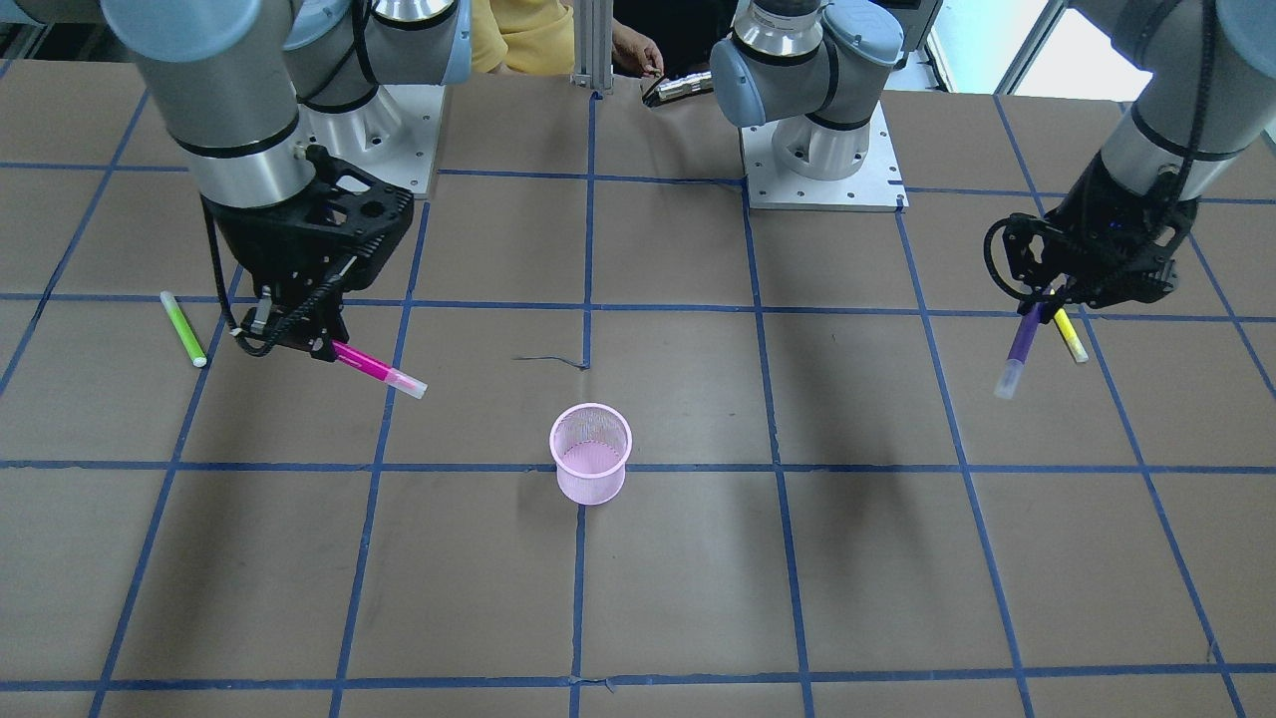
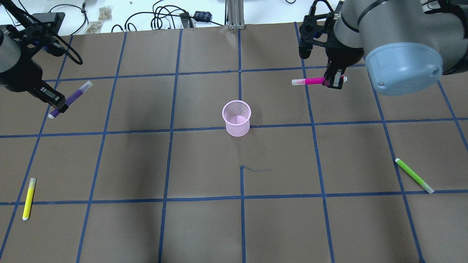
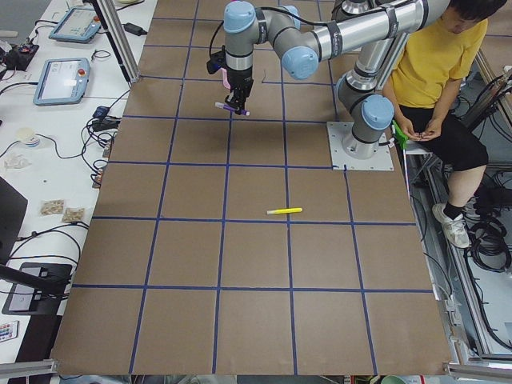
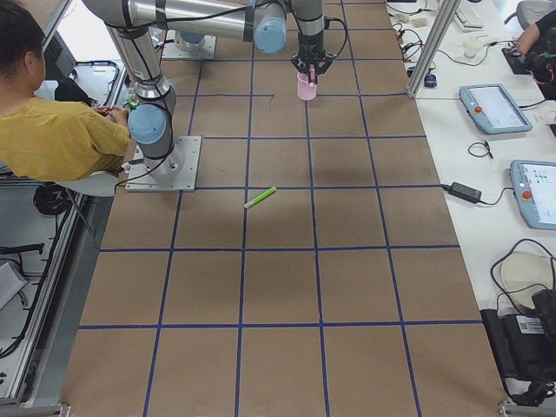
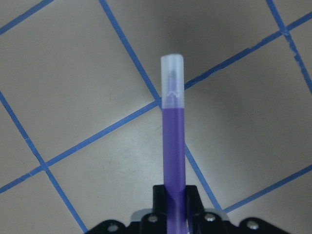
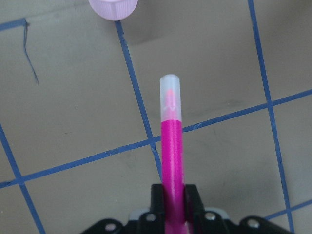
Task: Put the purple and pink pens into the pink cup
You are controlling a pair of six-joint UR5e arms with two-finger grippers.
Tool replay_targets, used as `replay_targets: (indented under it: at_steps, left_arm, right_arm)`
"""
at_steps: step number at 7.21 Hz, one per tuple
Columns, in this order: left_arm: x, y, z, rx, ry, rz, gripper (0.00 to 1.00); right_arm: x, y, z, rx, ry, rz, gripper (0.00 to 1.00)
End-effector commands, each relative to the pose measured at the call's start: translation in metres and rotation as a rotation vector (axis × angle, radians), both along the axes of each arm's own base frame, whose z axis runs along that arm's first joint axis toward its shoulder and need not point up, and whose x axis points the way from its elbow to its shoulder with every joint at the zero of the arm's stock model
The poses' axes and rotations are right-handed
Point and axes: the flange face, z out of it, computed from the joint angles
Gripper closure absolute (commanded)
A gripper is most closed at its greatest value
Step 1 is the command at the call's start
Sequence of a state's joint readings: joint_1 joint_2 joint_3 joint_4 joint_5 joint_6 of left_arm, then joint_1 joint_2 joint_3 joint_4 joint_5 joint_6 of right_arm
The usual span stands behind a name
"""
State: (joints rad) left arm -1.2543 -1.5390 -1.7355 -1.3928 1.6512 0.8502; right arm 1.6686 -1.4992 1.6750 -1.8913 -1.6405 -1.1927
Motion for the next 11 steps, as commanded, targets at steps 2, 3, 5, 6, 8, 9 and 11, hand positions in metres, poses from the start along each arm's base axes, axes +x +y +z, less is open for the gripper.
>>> replay_targets:
  at_steps: [2,3,5,6,8,9,11]
  left_arm:
    - [-0.027,-0.001,-0.003,0.018,-0.045,-0.017,1.00]
    - [-0.026,-0.002,-0.005,0.024,-0.049,-0.017,1.00]
    - [-0.026,-0.002,-0.005,0.023,-0.050,-0.017,1.00]
    - [-0.026,-0.002,-0.005,0.023,-0.050,-0.017,1.00]
    - [-0.026,-0.002,-0.005,0.023,-0.050,-0.017,1.00]
    - [-0.026,-0.002,-0.004,0.021,-0.050,-0.017,1.00]
    - [-0.026,-0.002,-0.005,0.023,-0.050,-0.017,1.00]
  right_arm:
    - [0.110,-0.005,-0.020,-0.025,0.119,0.000,0.89]
    - [0.155,-0.011,-0.036,-0.035,0.173,0.024,0.89]
    - [0.214,-0.009,-0.081,-0.009,0.346,0.081,0.90]
    - [0.215,-0.007,-0.093,-0.007,0.452,0.105,0.90]
    - [0.219,-0.007,-0.100,0.003,0.458,0.113,0.90]
    - [0.223,-0.008,-0.113,0.021,0.460,0.119,0.88]
    - [0.241,-0.004,-0.135,0.026,0.468,0.146,0.83]
